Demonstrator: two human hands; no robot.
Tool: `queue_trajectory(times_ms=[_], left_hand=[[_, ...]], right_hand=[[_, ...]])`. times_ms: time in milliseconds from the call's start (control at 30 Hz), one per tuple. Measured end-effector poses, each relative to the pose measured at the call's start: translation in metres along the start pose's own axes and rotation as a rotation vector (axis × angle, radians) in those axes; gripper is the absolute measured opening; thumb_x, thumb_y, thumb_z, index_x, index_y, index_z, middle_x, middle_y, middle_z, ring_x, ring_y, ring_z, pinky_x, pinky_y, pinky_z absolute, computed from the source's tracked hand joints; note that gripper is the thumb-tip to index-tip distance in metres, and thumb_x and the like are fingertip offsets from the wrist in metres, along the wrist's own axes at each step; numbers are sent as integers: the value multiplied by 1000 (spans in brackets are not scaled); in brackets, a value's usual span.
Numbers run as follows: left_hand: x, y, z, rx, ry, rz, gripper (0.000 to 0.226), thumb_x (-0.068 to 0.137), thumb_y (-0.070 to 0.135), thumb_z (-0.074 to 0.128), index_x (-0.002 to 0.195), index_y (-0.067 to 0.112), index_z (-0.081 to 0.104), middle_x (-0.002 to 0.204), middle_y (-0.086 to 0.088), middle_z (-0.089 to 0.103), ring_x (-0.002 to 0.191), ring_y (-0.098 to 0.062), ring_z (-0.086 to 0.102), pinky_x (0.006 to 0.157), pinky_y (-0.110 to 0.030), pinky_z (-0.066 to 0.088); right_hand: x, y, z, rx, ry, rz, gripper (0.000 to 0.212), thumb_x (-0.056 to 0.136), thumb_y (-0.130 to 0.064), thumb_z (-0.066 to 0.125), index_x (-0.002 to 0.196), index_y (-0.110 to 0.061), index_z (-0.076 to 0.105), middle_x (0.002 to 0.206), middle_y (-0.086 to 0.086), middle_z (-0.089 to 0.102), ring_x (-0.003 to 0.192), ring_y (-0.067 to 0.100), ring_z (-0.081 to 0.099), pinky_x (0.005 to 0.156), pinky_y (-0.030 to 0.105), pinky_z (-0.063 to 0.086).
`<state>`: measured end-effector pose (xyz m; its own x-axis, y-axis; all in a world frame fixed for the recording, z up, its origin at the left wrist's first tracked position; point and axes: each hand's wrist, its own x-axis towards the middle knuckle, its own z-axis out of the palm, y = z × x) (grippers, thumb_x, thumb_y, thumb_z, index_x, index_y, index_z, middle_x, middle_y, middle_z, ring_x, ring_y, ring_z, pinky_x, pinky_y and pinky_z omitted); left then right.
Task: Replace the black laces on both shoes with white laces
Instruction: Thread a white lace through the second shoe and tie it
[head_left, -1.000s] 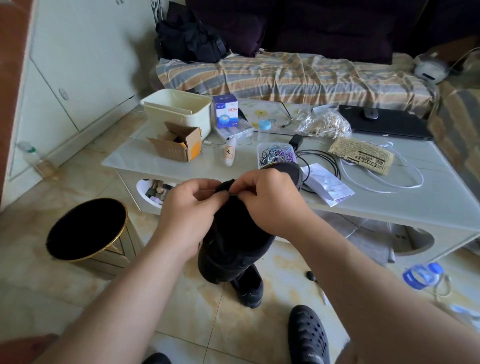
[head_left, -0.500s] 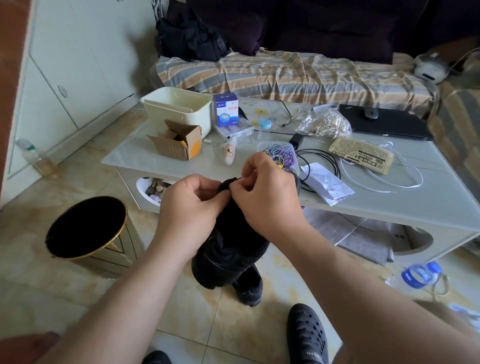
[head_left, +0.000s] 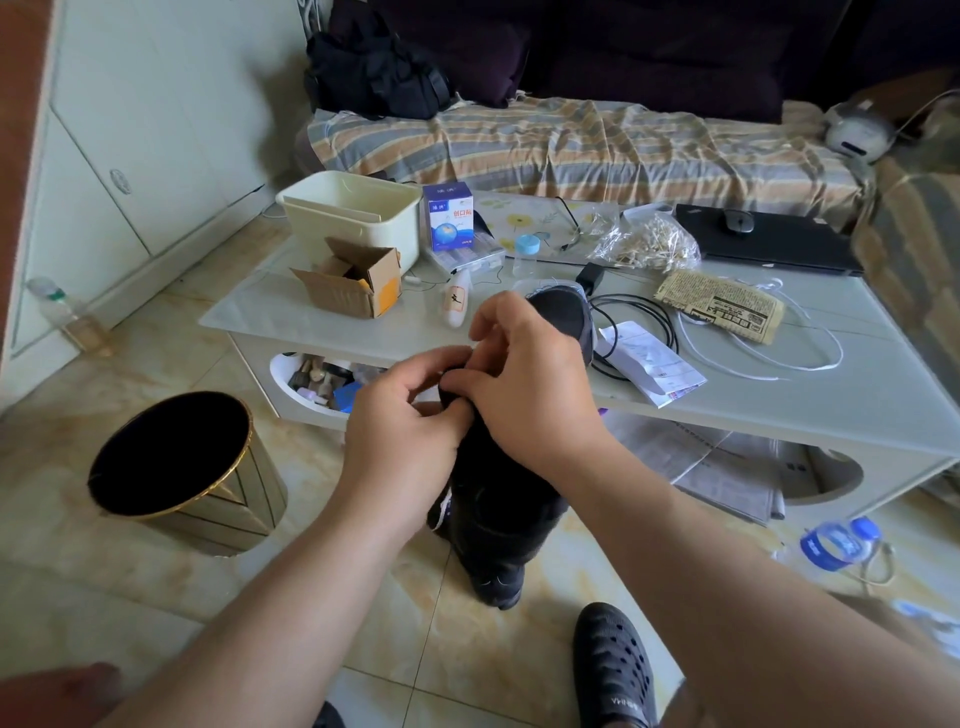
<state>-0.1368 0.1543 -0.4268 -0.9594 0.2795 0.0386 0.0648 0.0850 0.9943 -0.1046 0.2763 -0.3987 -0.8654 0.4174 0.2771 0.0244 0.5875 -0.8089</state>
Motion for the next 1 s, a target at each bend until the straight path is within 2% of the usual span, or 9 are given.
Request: queue_trajectory(times_ms=[167, 300, 367, 467, 533, 700, 800, 933, 1000], left_hand=[[13, -11, 3, -284, 37, -229, 34, 87, -1, 75, 113, 21, 78, 111, -3, 80, 102, -22, 77, 91, -37, 60], [23, -13, -1, -394, 137, -283, 28, 85, 0, 80, 110, 14, 79, 103, -8, 81, 100, -26, 78, 93, -38, 60], [25, -11, -4, -443, 202, -288, 28, 86, 0, 80, 108, 17, 78, 102, -6, 81, 98, -25, 78, 92, -37, 61], [26, -6, -5, -535, 266, -285, 28, 87, 0, 79, 109, 17, 77, 101, -5, 81, 97, -23, 78, 87, -34, 63], [26, -3, -5, -566, 267, -262, 29, 87, 0, 79, 111, 16, 77, 103, -6, 81, 98, -23, 78, 85, -32, 63], [24, -1, -8, -637, 127, -167, 27, 91, 20, 73, 116, 10, 75, 107, -11, 79, 86, -23, 75, 63, -28, 60], [22, -6, -10, -401, 121, -63, 15, 101, 11, 65, 102, 19, 77, 92, -3, 79, 82, -21, 73, 55, -30, 58], [25, -15, -26, 234, 116, 222, 16, 104, 25, 64, 93, 33, 72, 86, 15, 77, 80, -15, 77, 68, -38, 60], [34, -24, -37, 357, 165, 228, 16, 107, 33, 56, 95, 32, 67, 88, 15, 75, 81, -18, 75, 75, -40, 60]], right_hand=[[0, 4, -2, -79, -40, -141, 37, 81, -14, 81, 111, -27, 66, 83, -15, 71, 82, 7, 69, 85, 34, 56], [0, 9, -10, -225, 258, -458, 17, 82, -13, 76, 99, -16, 73, 96, -5, 71, 92, 19, 65, 86, 30, 51], [2, 15, -17, -312, 336, -349, 21, 80, -31, 78, 95, -21, 67, 98, -4, 62, 95, 26, 56, 88, 35, 47], [-3, 17, -20, -247, 140, 89, 46, 74, -54, 79, 89, -27, 45, 95, -7, 51, 91, 18, 49, 75, 30, 43], [-5, 18, -18, -151, 112, 177, 41, 77, -46, 78, 87, -26, 44, 90, -9, 55, 86, 15, 53, 68, 31, 42], [3, 20, -26, 57, 316, 228, 15, 84, -23, 70, 86, -28, 56, 80, -17, 62, 71, 2, 57, 63, 23, 40], [5, 20, -27, 130, 361, 250, 15, 84, -22, 69, 85, -30, 57, 79, -20, 63, 73, -7, 56, 61, 18, 39], [8, 27, -22, 186, 389, 308, 13, 82, -21, 69, 84, -29, 59, 78, -19, 64, 69, 1, 57, 63, 24, 43], [10, 30, -24, 218, 424, 334, 14, 81, -19, 69, 84, -29, 61, 79, -14, 64, 72, 7, 60, 66, 31, 50]])
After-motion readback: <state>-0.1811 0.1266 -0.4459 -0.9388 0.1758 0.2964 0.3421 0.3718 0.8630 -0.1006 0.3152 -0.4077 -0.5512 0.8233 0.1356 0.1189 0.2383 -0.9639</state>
